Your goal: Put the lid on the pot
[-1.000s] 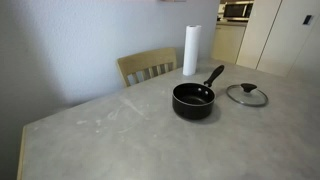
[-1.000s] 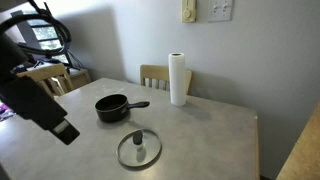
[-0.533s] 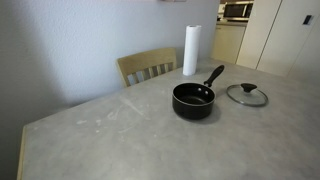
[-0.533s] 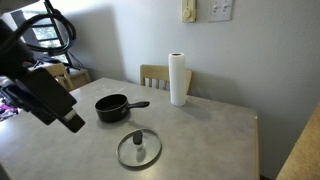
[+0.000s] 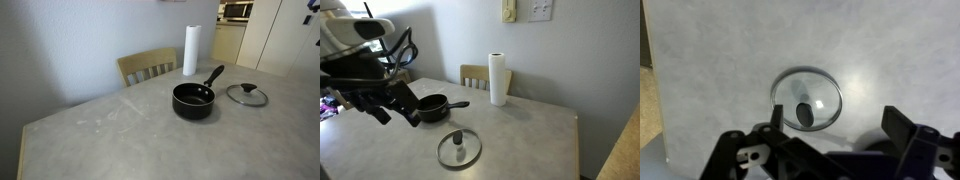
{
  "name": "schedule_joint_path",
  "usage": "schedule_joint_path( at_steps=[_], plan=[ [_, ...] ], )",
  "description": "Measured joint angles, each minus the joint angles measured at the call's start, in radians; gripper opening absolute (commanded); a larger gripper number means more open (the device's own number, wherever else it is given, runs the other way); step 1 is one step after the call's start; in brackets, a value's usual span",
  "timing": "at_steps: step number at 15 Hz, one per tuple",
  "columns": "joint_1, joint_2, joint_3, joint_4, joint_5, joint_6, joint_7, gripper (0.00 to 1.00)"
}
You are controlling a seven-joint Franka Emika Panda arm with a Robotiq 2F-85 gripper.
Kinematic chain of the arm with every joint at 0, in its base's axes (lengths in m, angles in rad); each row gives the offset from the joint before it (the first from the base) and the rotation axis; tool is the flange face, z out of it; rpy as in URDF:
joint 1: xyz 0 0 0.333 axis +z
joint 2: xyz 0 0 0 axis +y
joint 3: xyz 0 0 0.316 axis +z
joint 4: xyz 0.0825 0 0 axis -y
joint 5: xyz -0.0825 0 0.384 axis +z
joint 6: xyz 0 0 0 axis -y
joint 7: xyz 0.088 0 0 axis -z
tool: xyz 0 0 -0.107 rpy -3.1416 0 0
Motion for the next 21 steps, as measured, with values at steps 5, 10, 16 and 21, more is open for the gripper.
schedule_joint_path(
  at_steps=[5,10,16,21],
  plan=[
    [0.017,0.106,-0.001,0.003,0.067,0.121,-0.016,1.00],
    [0.018,0.100,0.003,0.003,0.068,0.121,-0.031,1.00],
    [0.042,0.208,-0.019,0.052,0.137,0.122,-0.227,1.00],
    [0.047,0.381,-0.015,0.170,0.284,0.122,-0.387,1.00]
  ],
)
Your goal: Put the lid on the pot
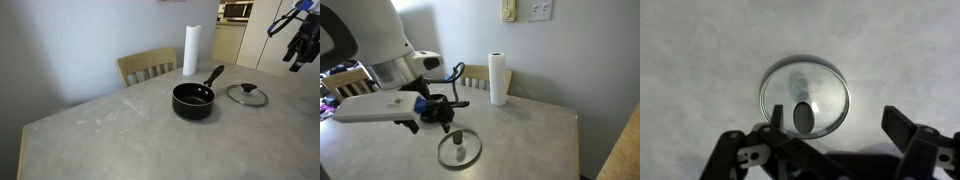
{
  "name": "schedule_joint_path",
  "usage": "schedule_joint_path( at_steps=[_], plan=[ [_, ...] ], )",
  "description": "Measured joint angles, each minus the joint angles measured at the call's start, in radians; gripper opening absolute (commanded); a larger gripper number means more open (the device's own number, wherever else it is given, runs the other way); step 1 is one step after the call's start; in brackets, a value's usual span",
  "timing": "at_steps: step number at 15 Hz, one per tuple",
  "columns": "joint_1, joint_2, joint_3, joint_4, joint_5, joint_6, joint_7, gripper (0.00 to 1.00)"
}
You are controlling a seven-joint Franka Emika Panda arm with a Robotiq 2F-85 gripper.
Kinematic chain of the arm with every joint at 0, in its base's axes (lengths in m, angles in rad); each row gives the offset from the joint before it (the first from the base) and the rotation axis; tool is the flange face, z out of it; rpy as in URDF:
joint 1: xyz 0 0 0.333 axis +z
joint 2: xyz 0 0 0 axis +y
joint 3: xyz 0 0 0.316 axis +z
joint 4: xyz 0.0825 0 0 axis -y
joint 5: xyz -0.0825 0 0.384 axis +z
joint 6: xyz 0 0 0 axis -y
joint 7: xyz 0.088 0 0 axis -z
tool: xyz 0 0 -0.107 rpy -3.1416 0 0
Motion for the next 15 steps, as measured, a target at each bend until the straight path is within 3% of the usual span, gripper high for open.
schedule_joint_path(
  at_steps=[6,15],
  plan=[
    [-0.042,0.249,0.109,0.132,0.123,0.000,-0.013,1.00],
    [-0.094,0.241,0.169,0.138,0.124,0.003,-0.004,1.00]
  ],
)
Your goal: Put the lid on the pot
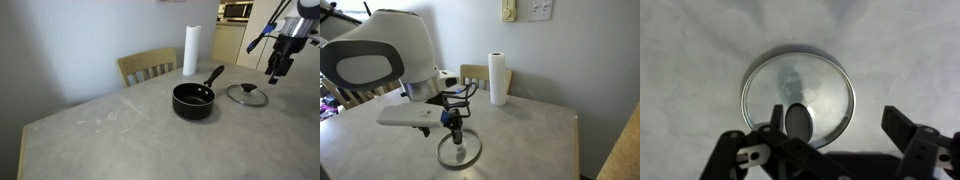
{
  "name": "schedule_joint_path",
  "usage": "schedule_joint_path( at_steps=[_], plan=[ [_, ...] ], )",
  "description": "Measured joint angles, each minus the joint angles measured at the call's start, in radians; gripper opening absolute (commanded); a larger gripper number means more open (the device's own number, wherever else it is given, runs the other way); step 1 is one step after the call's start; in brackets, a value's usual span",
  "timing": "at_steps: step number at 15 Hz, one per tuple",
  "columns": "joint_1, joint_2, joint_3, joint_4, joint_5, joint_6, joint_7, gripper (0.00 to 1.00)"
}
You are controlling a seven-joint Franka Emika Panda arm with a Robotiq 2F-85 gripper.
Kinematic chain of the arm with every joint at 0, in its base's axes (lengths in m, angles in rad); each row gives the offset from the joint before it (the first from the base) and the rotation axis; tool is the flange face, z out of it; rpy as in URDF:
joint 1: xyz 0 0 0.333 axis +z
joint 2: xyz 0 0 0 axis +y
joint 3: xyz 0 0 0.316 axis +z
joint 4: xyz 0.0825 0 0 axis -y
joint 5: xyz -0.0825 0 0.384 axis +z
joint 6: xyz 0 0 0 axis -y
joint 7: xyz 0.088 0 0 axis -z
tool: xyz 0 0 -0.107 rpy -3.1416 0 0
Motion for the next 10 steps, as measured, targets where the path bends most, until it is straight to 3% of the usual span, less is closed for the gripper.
schedule_joint_path(
  at_steps=[10],
  plan=[
    [-0.032,0.146,0.069,0.160,-0.023,0.021,0.000,1.00]
  ],
)
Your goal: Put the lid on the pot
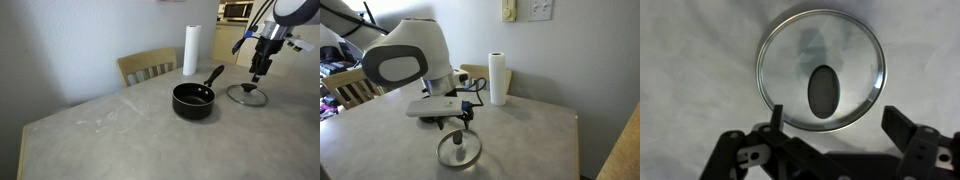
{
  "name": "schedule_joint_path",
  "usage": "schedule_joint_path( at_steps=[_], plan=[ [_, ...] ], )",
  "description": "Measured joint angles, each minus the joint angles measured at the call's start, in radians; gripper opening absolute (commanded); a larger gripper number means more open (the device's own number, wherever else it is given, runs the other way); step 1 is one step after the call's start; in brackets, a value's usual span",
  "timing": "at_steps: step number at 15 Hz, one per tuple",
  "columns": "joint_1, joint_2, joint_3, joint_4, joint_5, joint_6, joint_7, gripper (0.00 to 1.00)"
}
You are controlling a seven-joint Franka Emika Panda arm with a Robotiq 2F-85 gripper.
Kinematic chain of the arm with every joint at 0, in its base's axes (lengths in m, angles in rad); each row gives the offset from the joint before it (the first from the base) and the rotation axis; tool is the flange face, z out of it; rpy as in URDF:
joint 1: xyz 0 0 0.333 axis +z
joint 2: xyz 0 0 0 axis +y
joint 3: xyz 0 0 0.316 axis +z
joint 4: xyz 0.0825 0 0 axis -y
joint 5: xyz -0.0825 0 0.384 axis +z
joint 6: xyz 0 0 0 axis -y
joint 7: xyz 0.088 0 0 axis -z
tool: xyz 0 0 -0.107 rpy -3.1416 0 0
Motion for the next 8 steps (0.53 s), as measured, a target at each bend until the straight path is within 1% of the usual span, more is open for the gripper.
schedule_joint_path(
  at_steps=[4,8],
  plan=[
    [-0.020,0.096,0.018,0.055,-0.037,0.022,0.008,1.00],
    [-0.024,0.164,0.026,0.090,-0.116,0.032,0.055,1.00]
  ],
)
